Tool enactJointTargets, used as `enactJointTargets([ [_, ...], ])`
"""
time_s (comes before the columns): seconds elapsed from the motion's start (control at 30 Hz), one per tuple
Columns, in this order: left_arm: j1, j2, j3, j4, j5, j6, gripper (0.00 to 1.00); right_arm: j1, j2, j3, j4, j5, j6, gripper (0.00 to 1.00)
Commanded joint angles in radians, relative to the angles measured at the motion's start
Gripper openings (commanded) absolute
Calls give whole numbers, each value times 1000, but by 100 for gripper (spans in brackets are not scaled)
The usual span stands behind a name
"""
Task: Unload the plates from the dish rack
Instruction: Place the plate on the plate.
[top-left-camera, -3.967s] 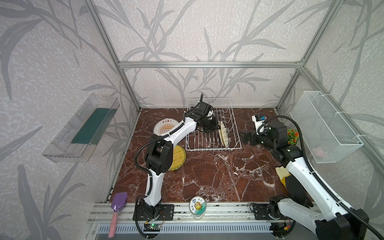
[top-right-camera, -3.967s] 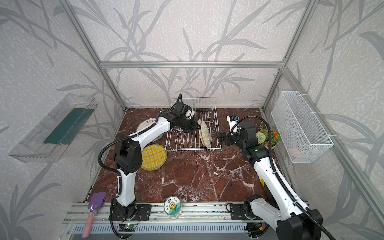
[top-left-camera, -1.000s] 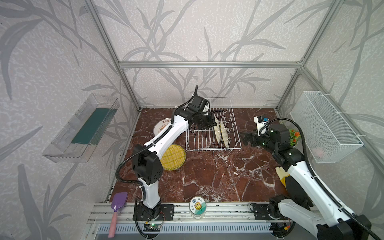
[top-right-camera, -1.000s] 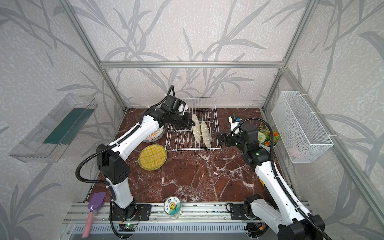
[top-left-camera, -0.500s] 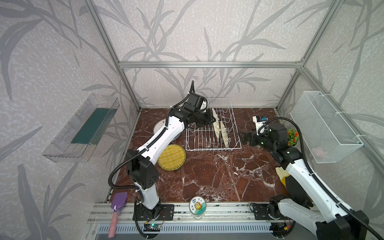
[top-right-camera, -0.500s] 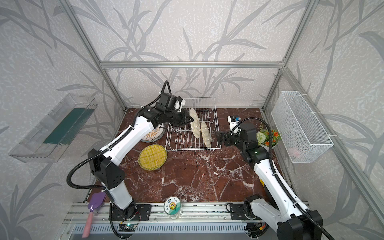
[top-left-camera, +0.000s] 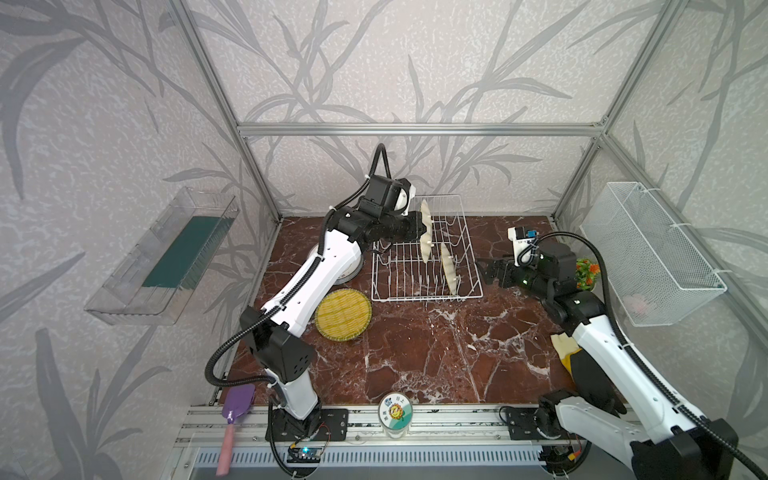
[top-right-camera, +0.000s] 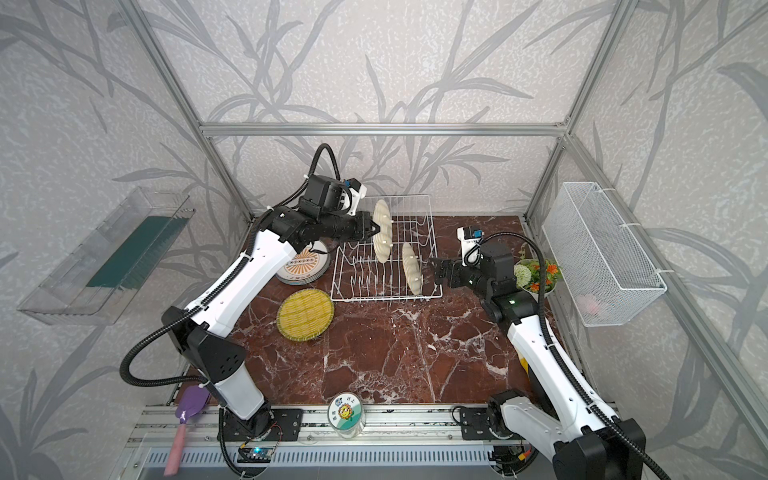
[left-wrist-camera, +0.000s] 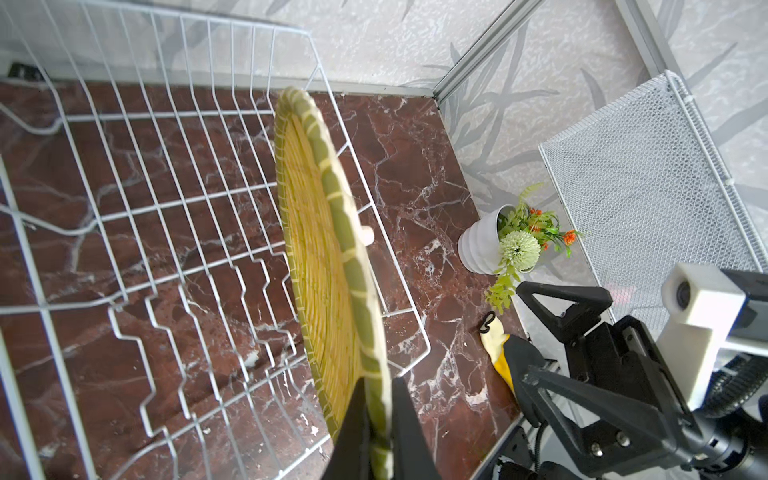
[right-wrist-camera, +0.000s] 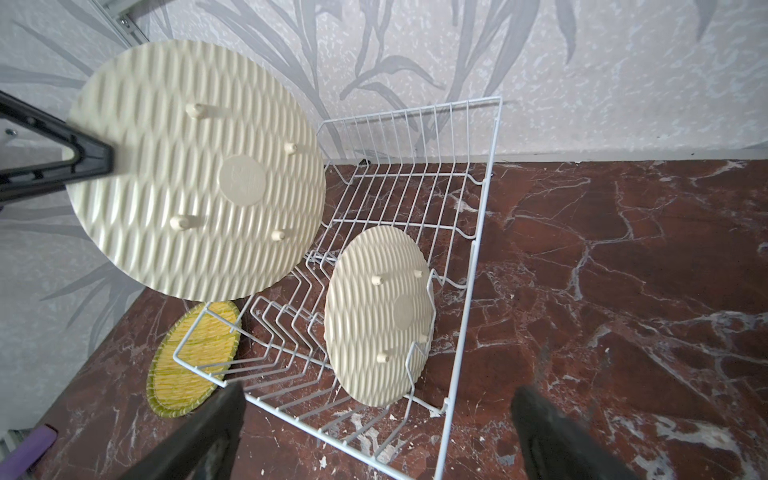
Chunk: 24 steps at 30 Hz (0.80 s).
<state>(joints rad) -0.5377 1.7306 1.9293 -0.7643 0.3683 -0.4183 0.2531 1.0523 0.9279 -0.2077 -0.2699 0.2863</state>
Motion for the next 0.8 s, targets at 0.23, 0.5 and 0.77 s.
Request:
enactJointTargets([
  [0.23, -25, -58, -18, 5, -132, 479, 0, -5, 105, 121, 97, -62, 216, 99],
  [0.5, -42, -164, -206, 173, -235, 712, 0, -5, 161, 145, 150, -84, 336, 99],
  [0.77, -50, -288, -471, 410, -237, 992, 0, 1, 214, 156, 216, -129, 471, 97],
])
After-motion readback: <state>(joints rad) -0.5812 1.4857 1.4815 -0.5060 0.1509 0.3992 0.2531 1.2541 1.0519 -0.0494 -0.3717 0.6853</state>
